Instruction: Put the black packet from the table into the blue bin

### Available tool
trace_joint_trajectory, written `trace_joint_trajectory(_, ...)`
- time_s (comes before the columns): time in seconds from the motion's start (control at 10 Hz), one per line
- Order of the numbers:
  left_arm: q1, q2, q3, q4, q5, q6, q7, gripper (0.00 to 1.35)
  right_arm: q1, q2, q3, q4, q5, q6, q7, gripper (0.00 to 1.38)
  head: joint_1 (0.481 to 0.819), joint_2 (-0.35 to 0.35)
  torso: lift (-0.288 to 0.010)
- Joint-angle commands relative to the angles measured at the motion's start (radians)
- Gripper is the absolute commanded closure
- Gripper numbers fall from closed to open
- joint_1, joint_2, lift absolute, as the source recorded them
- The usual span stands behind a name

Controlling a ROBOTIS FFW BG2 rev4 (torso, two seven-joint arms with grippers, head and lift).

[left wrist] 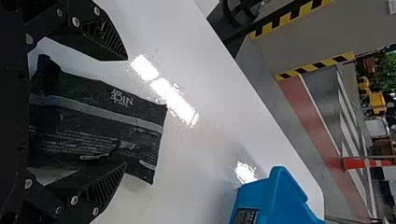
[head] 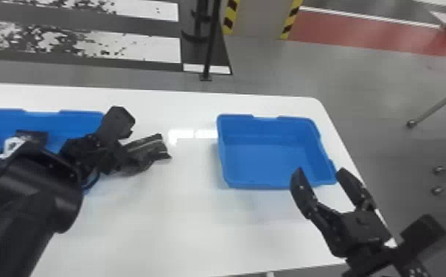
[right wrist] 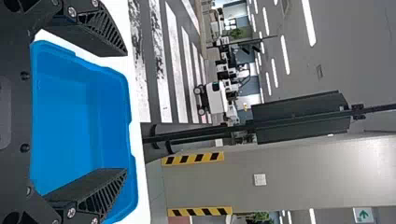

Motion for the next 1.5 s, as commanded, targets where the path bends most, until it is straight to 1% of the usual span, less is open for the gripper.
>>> trace_joint_trajectory(0.0,-0.014,0.0,-0.026,0.006,-0.006,0.066,0.002,0.51,0.002,0.001,-0.001,0.003,-0.004,-0.005,0.0,0.13,0.695,-0.201,-0.11)
trace_joint_trajectory(0.1,-0.014,0.003,-0.048,0.006,-0.002,0.076,0.002,0.86,0.0,0.001,-0.001,0.003,-0.006,-0.007,0.0,0.13,0.695,-0.2,-0.11)
trace_joint_trajectory(0.2,-0.009,0.005,-0.058,0.006,0.006,0.083,0.001,1.05,0.002,0.001,-0.001,0.005,-0.01,-0.01,0.0,0.13,0.695,-0.205,-0.11)
trace_joint_trajectory(0.3,-0.007,0.005,-0.054,0.006,0.008,0.051,-0.001,1.21,0.005,0.001,-0.001,0.005,-0.012,-0.012,0.0,0.13,0.695,-0.209,-0.11)
trace_joint_trajectory(0.4,-0.007,0.008,-0.054,0.003,0.044,0.044,-0.015,1.21,0.005,0.001,-0.001,0.005,-0.012,-0.012,0.0,0.13,0.695,-0.216,-0.11)
trace_joint_trajectory(0.5,-0.004,0.011,-0.058,-0.024,0.102,0.039,-0.039,1.21,0.005,0.001,-0.001,0.005,-0.012,-0.012,0.0,0.13,0.695,-0.224,-0.11)
trace_joint_trajectory(0.6,0.02,0.025,-0.07,-0.117,0.162,0.078,-0.05,1.21,0.005,0.001,-0.001,0.005,-0.012,-0.012,0.0,0.13,0.695,-0.232,-0.11)
trace_joint_trajectory(0.7,0.047,0.04,-0.066,-0.235,0.204,0.13,-0.058,1.21,0.007,0.001,-0.001,0.005,-0.012,-0.012,0.0,0.13,0.695,-0.248,-0.11)
trace_joint_trajectory(0.8,0.082,0.051,-0.038,-0.355,0.229,0.166,-0.068,1.21,0.007,0.001,-0.001,0.003,-0.012,-0.012,0.0,0.13,0.695,-0.265,-0.11)
trace_joint_trajectory(0.9,0.123,0.057,0.028,-0.47,0.237,0.186,-0.078,1.21,0.007,0.001,-0.001,0.003,-0.012,-0.012,0.0,0.13,0.695,-0.271,-0.11)
trace_joint_trajectory(1.0,0.17,0.072,0.098,-0.556,0.227,0.203,-0.091,1.21,0.007,0.001,-0.001,0.003,-0.012,-0.012,0.0,0.13,0.695,-0.267,-0.11)
trace_joint_trajectory(1.1,0.219,0.086,0.175,-0.615,0.2,0.218,-0.111,1.21,0.007,0.001,-0.001,0.0,-0.012,-0.012,0.0,0.13,0.695,-0.24,-0.11)
trace_joint_trajectory(1.2,0.266,0.086,0.267,-0.64,0.164,0.23,-0.134,1.21,0.01,0.001,-0.001,-0.002,-0.012,-0.012,0.0,0.13,0.695,-0.196,-0.11)
trace_joint_trajectory(1.3,0.308,0.083,0.337,-0.642,0.134,0.23,-0.154,1.21,0.01,0.001,-0.001,-0.005,-0.014,-0.012,0.0,0.13,0.695,-0.132,-0.11)
trace_joint_trajectory(1.4,0.337,0.078,0.367,-0.642,0.096,0.228,-0.161,1.17,0.01,0.001,-0.001,-0.005,-0.016,-0.012,0.0,0.13,0.695,-0.097,-0.11)
